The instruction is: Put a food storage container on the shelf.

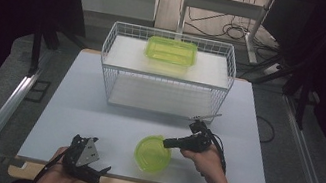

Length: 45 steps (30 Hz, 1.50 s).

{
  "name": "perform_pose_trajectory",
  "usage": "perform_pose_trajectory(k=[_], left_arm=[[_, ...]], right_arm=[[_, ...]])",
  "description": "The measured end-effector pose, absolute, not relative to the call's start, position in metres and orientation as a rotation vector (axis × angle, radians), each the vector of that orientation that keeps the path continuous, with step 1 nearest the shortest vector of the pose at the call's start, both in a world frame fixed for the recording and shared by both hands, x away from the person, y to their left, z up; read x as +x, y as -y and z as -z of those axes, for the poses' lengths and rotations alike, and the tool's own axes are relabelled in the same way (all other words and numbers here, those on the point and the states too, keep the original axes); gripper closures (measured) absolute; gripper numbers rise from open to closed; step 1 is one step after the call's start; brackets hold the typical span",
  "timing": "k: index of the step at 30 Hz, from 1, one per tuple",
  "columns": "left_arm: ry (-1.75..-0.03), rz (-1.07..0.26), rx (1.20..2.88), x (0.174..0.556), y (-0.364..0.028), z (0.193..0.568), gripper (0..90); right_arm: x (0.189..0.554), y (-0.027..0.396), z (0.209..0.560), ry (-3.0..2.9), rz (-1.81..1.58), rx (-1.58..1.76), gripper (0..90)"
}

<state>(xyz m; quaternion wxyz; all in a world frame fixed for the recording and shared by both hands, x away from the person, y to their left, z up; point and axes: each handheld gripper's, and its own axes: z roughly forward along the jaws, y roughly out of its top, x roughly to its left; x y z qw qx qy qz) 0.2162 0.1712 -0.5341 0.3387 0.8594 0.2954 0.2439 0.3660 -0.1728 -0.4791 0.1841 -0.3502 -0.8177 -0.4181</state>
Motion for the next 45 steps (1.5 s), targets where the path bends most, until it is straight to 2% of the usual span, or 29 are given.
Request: perform_pose_trajectory(k=[27, 45], left_arm=[[-0.769, -0.636, 2.241, 0.216, -0.171, 0.534, 1.7], [-0.792, -0.644, 2.21, 0.217, -0.174, 0.531, 1.5]], right_arm=[[0.37, 0.185, 0.459, 2.196, 1.338, -0.994, 83.5], [0.378, 0.186, 0.399, 2.158, 1.509, -0.947, 83.4]])
